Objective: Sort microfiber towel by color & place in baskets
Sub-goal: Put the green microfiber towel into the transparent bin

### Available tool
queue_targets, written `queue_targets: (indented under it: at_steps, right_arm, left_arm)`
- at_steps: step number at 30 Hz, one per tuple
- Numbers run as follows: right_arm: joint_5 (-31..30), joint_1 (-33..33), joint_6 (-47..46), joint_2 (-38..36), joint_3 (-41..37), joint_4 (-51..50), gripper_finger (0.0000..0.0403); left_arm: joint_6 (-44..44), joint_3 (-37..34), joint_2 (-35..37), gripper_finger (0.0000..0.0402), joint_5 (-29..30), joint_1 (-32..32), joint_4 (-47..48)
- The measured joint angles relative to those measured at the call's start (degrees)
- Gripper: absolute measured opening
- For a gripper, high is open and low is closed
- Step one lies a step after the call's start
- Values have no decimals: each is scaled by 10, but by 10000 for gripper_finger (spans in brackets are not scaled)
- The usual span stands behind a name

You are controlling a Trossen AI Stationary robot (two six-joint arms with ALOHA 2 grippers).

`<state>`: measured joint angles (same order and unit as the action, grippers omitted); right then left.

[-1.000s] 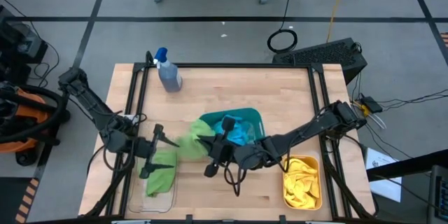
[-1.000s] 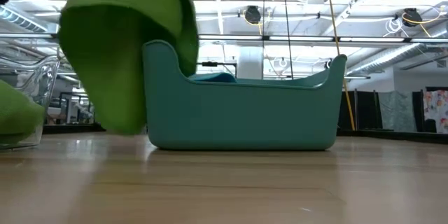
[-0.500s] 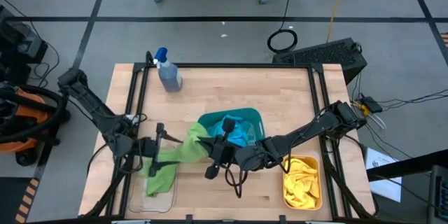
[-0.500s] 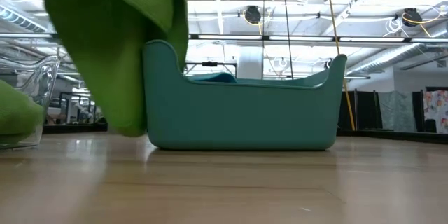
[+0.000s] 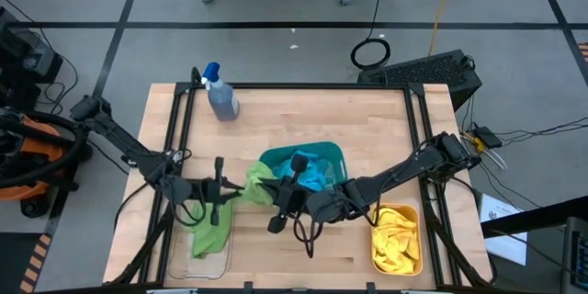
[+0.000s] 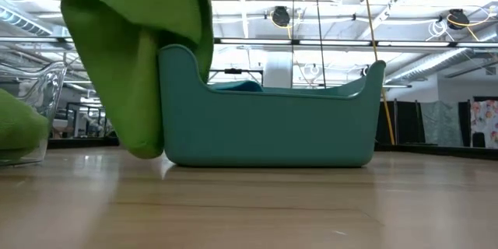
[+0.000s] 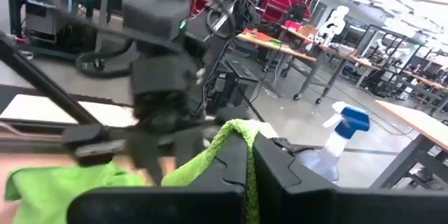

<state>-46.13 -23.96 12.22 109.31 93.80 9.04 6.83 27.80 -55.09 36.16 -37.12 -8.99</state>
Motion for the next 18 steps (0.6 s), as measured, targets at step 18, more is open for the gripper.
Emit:
queue_targets:
  at_steps: [18]
  right_arm:
    - [60,-1,-89,0,0,-44,1]
  left_arm:
    - [98,42,50,8,4,-99,-107]
